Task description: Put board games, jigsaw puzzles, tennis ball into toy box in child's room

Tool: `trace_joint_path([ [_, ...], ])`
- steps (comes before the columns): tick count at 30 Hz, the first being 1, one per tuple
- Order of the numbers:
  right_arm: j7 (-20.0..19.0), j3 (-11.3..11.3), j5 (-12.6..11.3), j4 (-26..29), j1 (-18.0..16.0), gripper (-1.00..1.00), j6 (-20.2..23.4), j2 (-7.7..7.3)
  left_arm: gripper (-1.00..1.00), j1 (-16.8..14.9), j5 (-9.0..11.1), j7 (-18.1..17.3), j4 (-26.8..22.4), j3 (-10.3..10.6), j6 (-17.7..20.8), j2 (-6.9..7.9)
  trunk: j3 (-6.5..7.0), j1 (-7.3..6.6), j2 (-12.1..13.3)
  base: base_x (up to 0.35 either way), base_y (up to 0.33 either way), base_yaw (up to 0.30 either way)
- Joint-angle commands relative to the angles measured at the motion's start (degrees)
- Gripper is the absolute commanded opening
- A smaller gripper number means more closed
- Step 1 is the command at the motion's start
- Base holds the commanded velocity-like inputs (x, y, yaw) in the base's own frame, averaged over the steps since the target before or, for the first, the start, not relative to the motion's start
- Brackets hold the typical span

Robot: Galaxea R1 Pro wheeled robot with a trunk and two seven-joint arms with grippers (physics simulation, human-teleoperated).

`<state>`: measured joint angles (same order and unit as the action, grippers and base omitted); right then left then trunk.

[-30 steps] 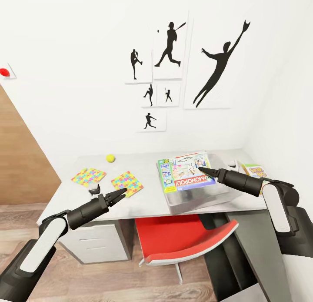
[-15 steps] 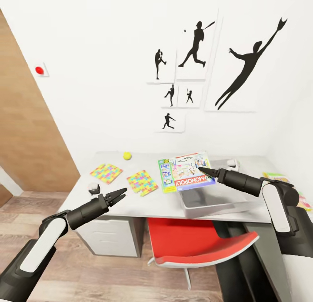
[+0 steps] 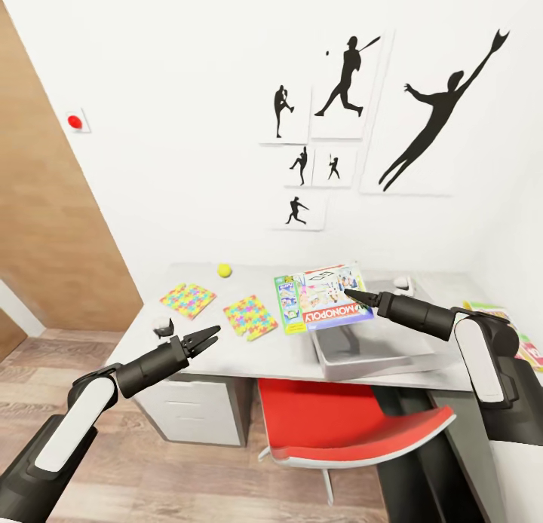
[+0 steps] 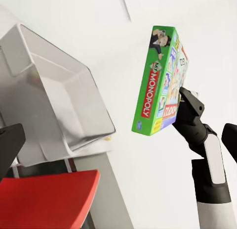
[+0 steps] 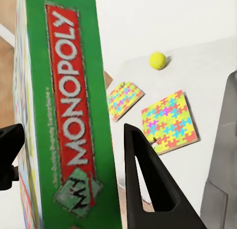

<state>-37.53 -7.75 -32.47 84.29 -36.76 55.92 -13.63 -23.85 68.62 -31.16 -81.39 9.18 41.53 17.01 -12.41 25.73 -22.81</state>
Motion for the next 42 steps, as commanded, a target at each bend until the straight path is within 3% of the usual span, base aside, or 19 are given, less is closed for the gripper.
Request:
trace_joint_path([
  [1,-0.21,-0.08,0.07,0.0,-0.06,-1.0,0.33,0.01,1.0,-0.06,0.38,0.06,0.0,0.05,0.31,0.04,-0.11,0.05,-0.11,0.156,-0.049,0.007],
  [13,-0.26,-0.08,0.04,0.0,-0.06,-1.0,0.33,0.01,1.0,-0.06,0.38,0.06,0.0,0.05,0.31,0.04,-0.11,0.05,-0.11,0.218,-0.075,0.002],
  [42,-0.24,-0.16,0.12,-0.07,-0.05,-1.0,0.24,0.01,1.0,-0.06,0.38,0.12,0.0,0.05,0.31,0.04,-0.11,0.05,-0.11,0.048,-0.028,0.0],
])
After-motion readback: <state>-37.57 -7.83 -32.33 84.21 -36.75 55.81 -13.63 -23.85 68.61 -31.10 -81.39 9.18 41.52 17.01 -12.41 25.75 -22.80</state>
